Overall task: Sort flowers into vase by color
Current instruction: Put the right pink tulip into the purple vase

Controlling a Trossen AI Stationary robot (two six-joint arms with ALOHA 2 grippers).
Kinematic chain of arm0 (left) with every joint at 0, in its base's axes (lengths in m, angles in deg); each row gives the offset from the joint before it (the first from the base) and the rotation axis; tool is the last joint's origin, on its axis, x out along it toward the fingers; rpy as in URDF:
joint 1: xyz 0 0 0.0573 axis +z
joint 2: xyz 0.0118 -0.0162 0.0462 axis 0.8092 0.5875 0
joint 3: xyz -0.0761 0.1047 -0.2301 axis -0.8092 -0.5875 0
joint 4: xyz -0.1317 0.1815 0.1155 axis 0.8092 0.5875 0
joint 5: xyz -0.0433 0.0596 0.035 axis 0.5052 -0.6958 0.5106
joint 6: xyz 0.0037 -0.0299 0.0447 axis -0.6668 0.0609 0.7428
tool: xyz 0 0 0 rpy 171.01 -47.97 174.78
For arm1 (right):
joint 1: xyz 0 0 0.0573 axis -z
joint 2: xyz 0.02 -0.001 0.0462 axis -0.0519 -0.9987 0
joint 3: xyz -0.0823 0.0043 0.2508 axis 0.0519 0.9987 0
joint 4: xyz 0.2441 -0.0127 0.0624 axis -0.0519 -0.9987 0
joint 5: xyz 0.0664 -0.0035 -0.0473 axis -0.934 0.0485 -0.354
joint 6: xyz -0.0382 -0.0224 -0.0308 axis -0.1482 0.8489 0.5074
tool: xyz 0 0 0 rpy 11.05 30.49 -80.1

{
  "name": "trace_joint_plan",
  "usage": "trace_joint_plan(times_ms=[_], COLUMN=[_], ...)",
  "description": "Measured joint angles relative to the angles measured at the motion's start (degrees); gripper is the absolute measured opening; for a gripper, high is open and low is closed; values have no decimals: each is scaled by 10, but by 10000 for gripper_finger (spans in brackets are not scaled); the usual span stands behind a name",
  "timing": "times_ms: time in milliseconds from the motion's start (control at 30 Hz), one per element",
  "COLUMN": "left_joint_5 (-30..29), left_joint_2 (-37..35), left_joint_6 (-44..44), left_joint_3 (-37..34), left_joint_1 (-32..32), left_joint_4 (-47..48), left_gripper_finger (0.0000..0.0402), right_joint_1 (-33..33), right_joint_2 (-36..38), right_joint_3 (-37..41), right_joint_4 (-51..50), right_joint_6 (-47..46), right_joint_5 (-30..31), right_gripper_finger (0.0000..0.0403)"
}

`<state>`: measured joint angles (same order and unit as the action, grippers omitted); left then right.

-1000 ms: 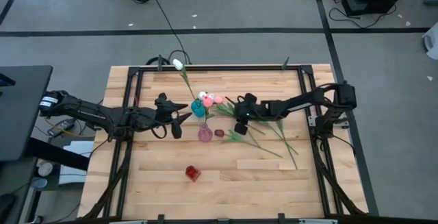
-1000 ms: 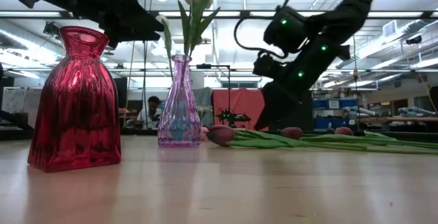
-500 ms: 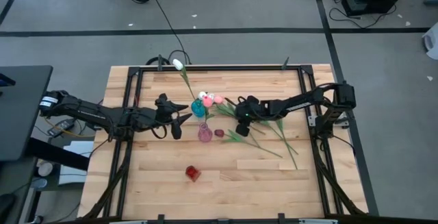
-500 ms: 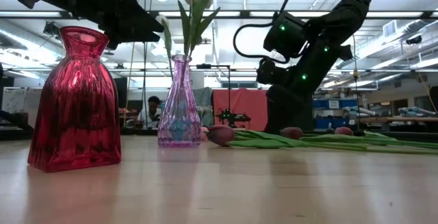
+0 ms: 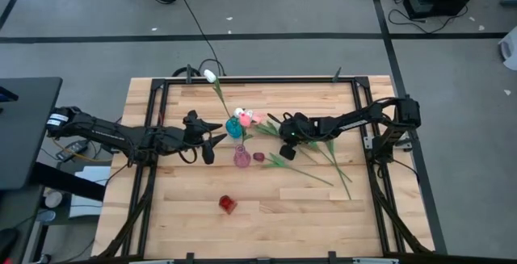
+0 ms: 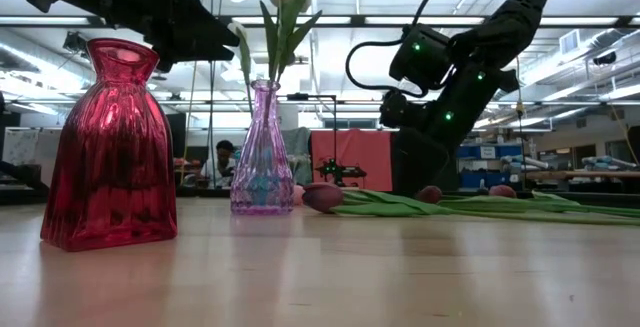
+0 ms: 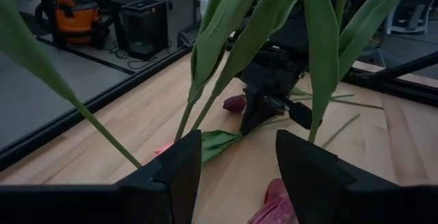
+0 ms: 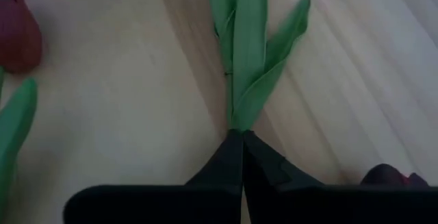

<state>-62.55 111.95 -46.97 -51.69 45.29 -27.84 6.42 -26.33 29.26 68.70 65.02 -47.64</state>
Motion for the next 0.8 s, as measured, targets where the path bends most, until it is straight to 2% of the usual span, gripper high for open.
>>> trace_joint_plan(times_ms=[100,167,367,467,667,800], left_joint_5=[4,34,199,251,270,193], left_joint_2=[0,0,0,5,41,101], left_joint_6=[0,0,31,36,17,0], left_joint_3=[0,0,0,0,1,1], left_joint_1=[0,0,-6,-19,-62,-75], left_joint_4=[-13,-29,-63,-82,-125,-197], left_gripper_finger=[193,193,193,193,193,193], right_joint_1=[2,2,-7,-18,-65,-105], right_joint_2=[9,27,115,170,274,319], right_joint_3=[1,3,2,2,2,2], right_joint_4=[-6,-15,-62,-91,-126,-106], right_joint_6=[0,1,14,14,-1,2], right_joint_5=[7,9,16,30,79,166], right_gripper_finger=[9,6,5,4,4,5])
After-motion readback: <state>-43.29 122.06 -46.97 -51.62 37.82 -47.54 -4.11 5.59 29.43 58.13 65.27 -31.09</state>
